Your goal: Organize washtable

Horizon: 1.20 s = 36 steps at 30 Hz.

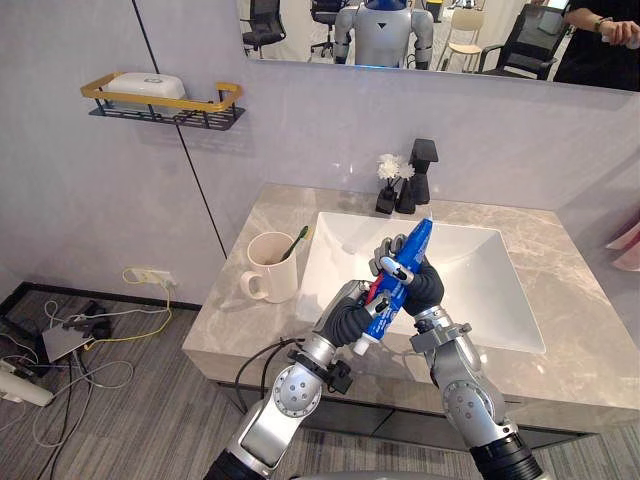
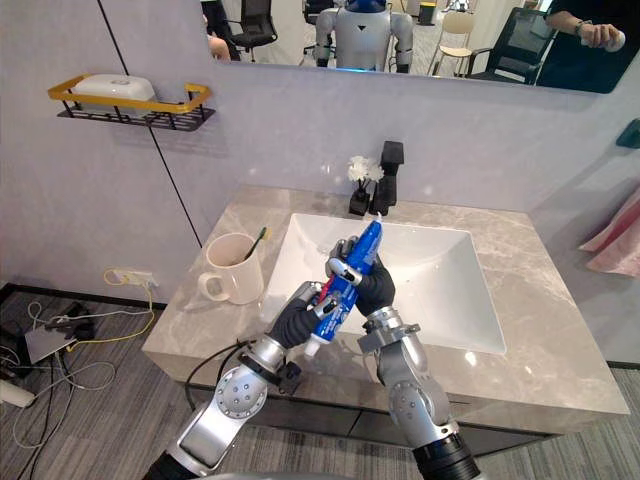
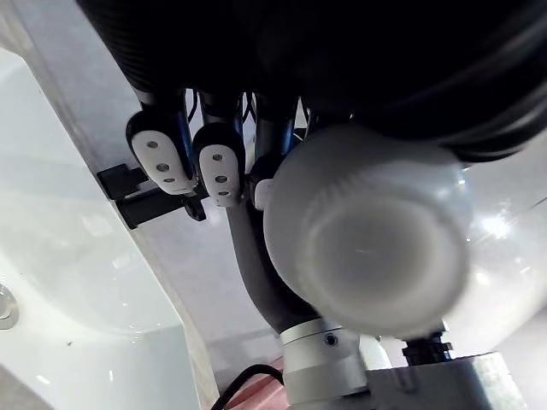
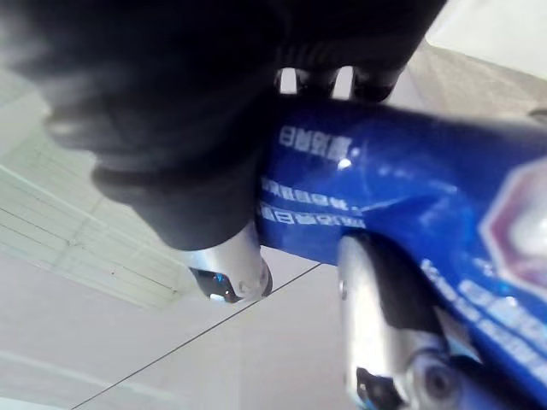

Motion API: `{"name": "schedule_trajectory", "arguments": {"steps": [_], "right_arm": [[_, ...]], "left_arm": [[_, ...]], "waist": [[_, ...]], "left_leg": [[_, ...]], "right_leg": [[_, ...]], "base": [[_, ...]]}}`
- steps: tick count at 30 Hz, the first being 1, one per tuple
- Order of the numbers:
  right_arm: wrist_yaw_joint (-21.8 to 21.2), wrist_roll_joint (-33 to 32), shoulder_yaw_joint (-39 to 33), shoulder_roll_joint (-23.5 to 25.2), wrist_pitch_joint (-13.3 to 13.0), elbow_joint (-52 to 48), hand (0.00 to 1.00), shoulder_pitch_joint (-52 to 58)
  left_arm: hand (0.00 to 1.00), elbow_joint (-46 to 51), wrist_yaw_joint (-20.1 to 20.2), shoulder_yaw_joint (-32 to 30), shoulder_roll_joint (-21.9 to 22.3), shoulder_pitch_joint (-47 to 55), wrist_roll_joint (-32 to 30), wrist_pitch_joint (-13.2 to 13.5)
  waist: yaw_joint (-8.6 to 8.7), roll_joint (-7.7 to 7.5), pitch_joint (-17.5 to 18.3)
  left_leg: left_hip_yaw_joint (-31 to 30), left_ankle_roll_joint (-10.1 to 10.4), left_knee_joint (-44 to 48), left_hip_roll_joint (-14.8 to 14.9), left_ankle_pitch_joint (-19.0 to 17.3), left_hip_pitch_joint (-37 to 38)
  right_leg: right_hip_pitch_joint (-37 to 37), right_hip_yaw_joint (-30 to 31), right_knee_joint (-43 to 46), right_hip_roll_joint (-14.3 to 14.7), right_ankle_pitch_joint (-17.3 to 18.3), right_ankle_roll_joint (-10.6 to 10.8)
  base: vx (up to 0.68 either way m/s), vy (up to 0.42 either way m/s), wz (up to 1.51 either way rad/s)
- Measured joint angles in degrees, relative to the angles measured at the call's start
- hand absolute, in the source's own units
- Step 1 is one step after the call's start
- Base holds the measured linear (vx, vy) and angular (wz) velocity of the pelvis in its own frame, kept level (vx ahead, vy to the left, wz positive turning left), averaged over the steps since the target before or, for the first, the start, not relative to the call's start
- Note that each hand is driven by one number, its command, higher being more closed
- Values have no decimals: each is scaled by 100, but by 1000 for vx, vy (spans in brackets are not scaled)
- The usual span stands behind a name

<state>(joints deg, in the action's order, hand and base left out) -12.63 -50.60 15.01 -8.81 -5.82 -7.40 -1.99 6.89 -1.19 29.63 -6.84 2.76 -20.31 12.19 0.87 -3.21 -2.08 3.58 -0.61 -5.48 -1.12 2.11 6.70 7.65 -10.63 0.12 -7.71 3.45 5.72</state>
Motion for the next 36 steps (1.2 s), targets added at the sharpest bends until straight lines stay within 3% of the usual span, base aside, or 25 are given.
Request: {"name": "schedule_trajectory", "arguments": {"steps": [8, 9, 17, 26, 36], "right_arm": [[0, 61, -26, 92, 0, 0, 100, -2], [-3, 66, -47, 113, 0, 0, 100, -6], [2, 168, -402, 242, -44, -61, 100, -304], [19, 466, -794, 267, -258, -457, 100, -353], [15, 852, -1031, 268, -280, -840, 100, -213]], "left_arm": [[100, -69, 0, -105, 52, 7, -9, 57], [0, -67, -9, -114, 74, 5, -10, 56], [0, 361, -76, -582, 87, 34, -10, 17], [0, 1907, -401, -1305, -74, 71, 95, 36], [0, 2969, -894, -3066, -78, 415, 734, 231]], "waist": [[-4, 8, -48], [-4, 12, -55], [1, 55, -174], [3, 84, -195], [-22, 110, -206]], "left_leg": [[-26, 0, 3, -5, 0, -15], [-29, 0, 3, -6, 0, -14], [-35, 0, 4, -8, -1, -4], [-81, 1, 4, -14, -1, 15], [-144, 3, -1, -24, -1, 5]], "right_leg": [[5, -24, -13, -2, 0, 1], [7, -27, -14, -2, 0, 1], [36, -35, -12, -6, 0, 1], [115, -104, -32, -18, 1, 0], [150, -189, -52, -27, 8, 4]], "base": [[0, 0, 0], [0, 0, 0], [0, 0, 0], [0, 0, 3], [-6, -10, 2]]}}
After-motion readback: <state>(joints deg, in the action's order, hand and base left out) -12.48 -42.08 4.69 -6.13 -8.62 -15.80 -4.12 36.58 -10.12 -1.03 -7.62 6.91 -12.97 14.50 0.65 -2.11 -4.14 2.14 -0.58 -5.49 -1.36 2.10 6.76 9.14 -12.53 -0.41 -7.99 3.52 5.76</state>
